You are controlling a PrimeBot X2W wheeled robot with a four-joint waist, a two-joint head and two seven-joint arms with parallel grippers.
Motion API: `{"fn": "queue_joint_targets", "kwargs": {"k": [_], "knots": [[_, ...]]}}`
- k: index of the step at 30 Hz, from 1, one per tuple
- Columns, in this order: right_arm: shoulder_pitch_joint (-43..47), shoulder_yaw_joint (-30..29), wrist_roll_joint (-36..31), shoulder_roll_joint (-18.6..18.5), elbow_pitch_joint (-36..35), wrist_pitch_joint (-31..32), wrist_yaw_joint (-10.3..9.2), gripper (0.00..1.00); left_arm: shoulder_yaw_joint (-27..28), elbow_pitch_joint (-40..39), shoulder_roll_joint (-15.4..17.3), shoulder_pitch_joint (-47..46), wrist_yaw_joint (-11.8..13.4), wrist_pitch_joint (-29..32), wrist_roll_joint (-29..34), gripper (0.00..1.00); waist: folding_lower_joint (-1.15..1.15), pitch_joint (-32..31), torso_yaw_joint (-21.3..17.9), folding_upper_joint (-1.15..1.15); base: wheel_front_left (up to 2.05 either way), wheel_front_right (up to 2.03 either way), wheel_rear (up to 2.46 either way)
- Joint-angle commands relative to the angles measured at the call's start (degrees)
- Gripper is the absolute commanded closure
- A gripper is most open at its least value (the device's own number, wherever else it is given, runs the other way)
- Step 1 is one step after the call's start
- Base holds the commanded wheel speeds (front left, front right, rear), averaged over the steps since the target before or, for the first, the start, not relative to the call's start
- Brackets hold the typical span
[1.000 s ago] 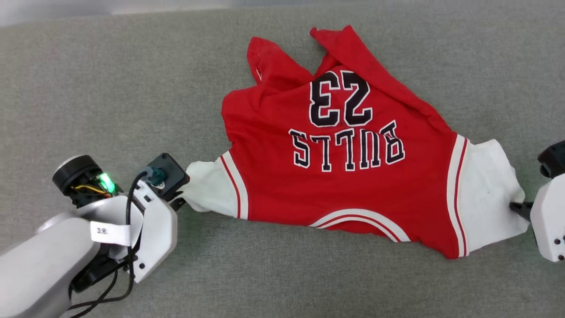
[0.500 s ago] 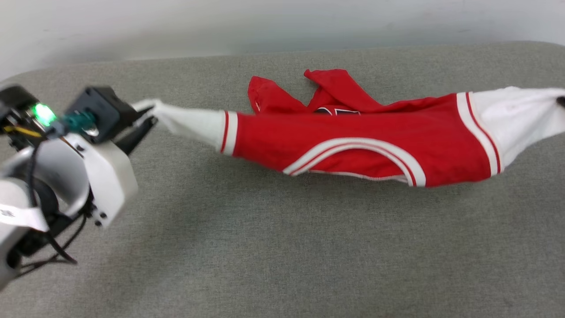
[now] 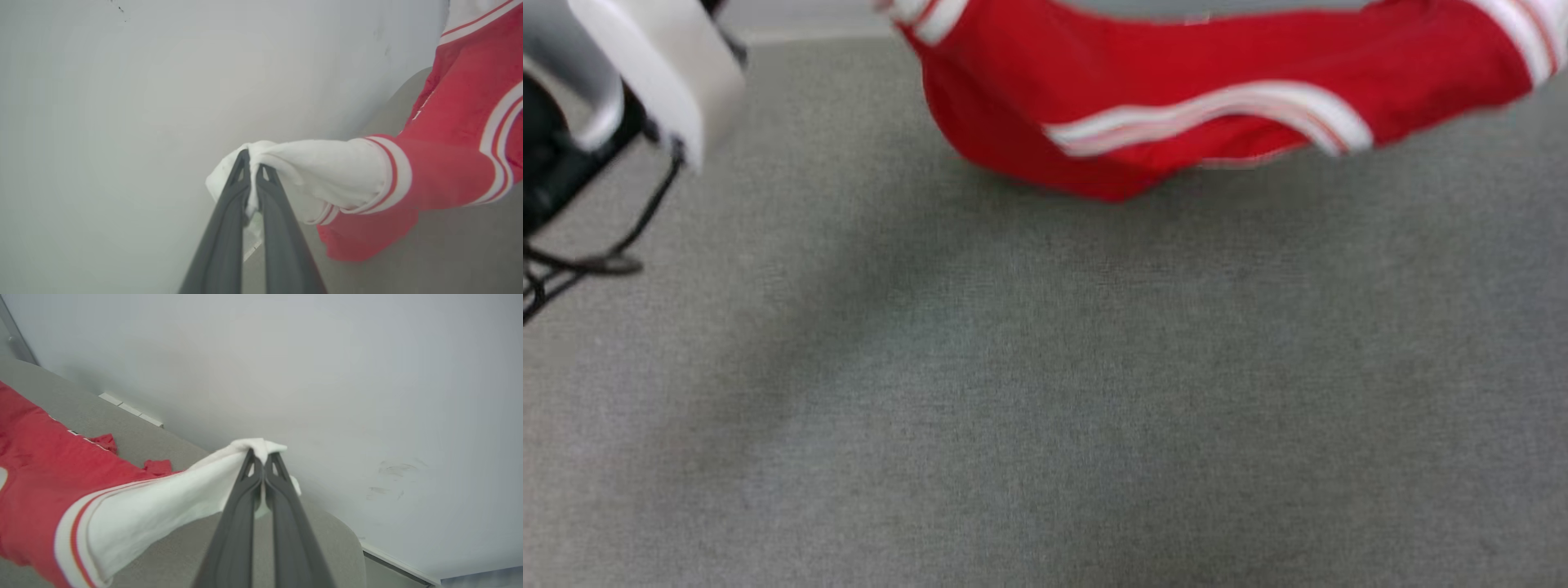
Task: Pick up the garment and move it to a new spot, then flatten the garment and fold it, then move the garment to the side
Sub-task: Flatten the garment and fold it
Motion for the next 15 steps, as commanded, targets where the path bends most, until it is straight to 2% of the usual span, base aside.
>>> {"fn": "queue_joint_targets", "kwargs": {"k": [1, 6, 15], "knots": [[-3.19, 0.04, -0.88, 1.19, 1.15, 0.35, -0.04, 1.0, 0.78, 1.29, -0.95, -2.56, -0.28, -0.87, 0.94, 1.0, 0.0, 3.25, 0.54, 0.0, 0.0, 0.0, 0.0], [-15.78, 1.51, -5.02, 5.19, 7.44, 0.64, -0.04, 1.0, 2.56, 9.93, -5.24, -13.23, -1.37, -3.73, 3.12, 1.0, 0.0, 8.86, 1.08, 0.0, 0.0, 0.0, 0.0], [-33.83, 4.95, -11.78, 10.47, 18.57, -6.3, -0.05, 1.0, 2.29, 24.12, -10.3, -29.38, -3.0, -11.3, 6.89, 1.0, 0.0, 14.47, 1.88, 0.0, 0.0, 0.0, 0.0]]}}
